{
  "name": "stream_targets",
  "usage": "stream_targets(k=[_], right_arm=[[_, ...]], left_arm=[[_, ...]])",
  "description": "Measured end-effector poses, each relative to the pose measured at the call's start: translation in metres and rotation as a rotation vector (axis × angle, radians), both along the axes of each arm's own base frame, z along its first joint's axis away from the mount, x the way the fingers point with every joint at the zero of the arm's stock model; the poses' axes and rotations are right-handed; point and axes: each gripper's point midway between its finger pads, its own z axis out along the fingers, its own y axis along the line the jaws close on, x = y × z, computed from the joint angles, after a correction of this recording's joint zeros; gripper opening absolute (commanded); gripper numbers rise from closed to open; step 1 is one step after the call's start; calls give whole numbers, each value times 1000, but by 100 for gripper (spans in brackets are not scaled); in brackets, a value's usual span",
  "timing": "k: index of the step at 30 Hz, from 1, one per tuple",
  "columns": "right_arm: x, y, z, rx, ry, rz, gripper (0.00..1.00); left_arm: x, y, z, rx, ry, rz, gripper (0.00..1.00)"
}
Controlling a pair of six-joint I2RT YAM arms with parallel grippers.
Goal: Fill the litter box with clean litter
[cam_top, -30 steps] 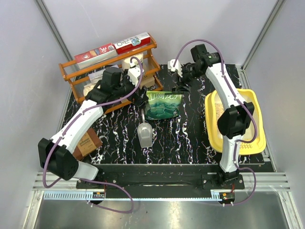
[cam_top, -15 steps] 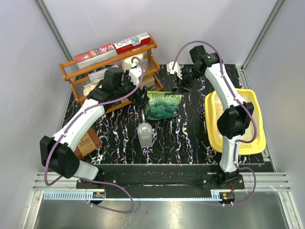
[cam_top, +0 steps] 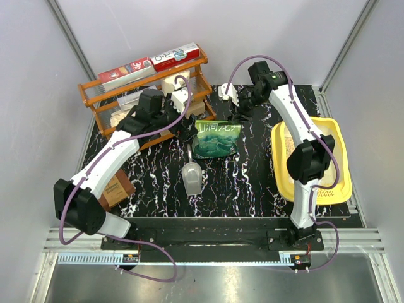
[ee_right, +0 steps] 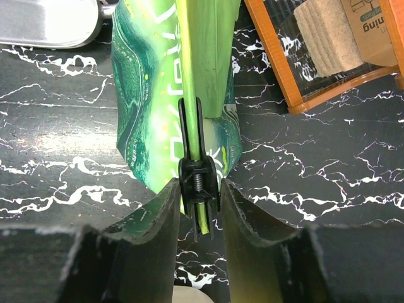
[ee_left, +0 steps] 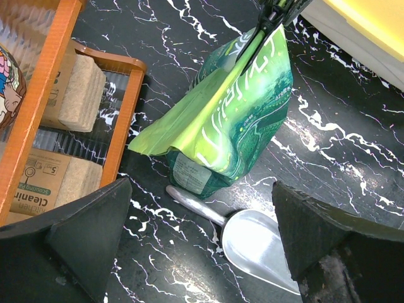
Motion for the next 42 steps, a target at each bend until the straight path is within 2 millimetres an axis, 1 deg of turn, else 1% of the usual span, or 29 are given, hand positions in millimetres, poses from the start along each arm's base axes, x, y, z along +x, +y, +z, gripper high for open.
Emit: stream_targets(k=[2, 6, 7, 8, 10, 11, 18, 24, 27, 31, 34, 37, 40, 41, 42], right_arm=[[0, 0, -1, -3, 1, -1, 34], [1, -1, -3, -9, -3, 3, 21], [1, -1, -3, -9, -6, 4, 12], [1, -1, -3, -10, -9, 7, 9], [2, -1, -3, -10, -12, 11, 2], [2, -1, -3, -10, -12, 11, 1], [-1, -2, 0, -9, -23, 16, 0], [-14, -5, 11, -13, -42, 26, 0], [-19, -8, 9, -21, -32, 25, 0], [-19, -8, 6, -20, -31, 24, 0], [-18, -6, 8, -9, -30, 13, 0], [-17, -4, 19, 14, -25, -13, 0], [-15, 2, 48, 72, -56, -32, 0], [-17, 4, 60, 95, -74, -37, 0], [-23, 5, 70, 117, -79, -38, 0]], left_arm=[[0, 0, 0, 0, 1, -1, 99], [-1, -1, 0, -2, 2, -4, 99], [-1, -1, 0, -3, 2, -6, 99], [-1, -1, 0, -3, 3, -6, 99], [-1, -1, 0, -4, 3, -8, 99], [-1, -1, 0, -4, 3, -9, 99], [-2, -2, 0, -6, 4, -12, 99], [-2, -3, 0, -9, 6, -19, 99], [-1, -4, -3, -9, 15, -25, 99], [-1, -6, -6, -9, 26, -32, 99], [-1, -6, -7, -9, 28, -34, 99], [-1, -7, -6, -10, 27, -34, 99], [-1, -6, -6, -10, 27, -33, 99], [0, -6, -6, -10, 27, -33, 99], [0, -6, -6, -11, 27, -32, 99]])
